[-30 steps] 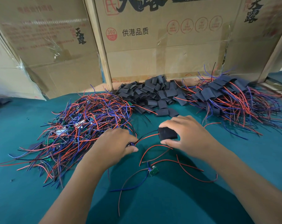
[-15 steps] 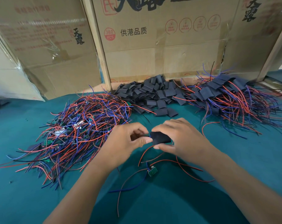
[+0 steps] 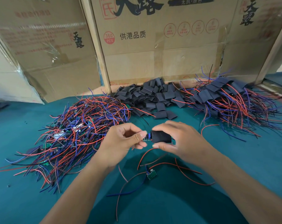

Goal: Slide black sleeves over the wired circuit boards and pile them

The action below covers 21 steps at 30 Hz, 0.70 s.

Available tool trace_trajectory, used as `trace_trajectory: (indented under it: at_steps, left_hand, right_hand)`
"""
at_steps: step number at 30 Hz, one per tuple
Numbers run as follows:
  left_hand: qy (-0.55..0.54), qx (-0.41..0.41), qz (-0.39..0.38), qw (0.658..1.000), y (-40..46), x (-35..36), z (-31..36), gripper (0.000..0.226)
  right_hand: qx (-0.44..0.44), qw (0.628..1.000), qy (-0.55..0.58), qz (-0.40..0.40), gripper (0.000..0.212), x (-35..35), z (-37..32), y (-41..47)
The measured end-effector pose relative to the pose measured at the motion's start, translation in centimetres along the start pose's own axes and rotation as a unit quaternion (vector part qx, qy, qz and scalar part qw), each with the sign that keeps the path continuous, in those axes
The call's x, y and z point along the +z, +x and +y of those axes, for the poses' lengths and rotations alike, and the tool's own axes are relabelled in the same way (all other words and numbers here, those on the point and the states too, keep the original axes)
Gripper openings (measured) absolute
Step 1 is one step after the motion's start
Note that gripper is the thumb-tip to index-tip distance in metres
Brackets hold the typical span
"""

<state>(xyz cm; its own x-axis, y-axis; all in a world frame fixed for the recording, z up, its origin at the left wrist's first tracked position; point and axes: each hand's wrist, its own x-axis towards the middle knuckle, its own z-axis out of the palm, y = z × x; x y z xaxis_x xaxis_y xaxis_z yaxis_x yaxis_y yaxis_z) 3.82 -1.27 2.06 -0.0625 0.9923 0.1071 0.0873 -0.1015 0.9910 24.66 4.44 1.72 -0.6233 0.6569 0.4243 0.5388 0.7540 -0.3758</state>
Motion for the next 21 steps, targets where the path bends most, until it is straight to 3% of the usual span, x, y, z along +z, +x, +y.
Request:
trace_trajectory:
  at_steps: [5, 17, 21]
  left_hand:
    - [-0.115, -0.041, -0.004, 0.992, -0.11, 0.16, 0.27, 0.021]
    - [-0.078, -0.043, -0.007, 0.996, -0.32, 0.51, 0.34, 0.02]
    - [-0.125, -0.066, -0.003, 0.99, -0.4, 0.62, 0.53, 0.016]
  right_hand:
    - [0.0, 0.999, 0.044, 0.002, 0.045, 0.14, -0.04, -0.07]
    - [-0.014, 0.998, 0.058, 0.026, 0.04, 0.36, -0.1, -0.29]
    - [-0.003, 0.997, 0.074, 0.022, 0.051, 0.5, -0.45, -0.36]
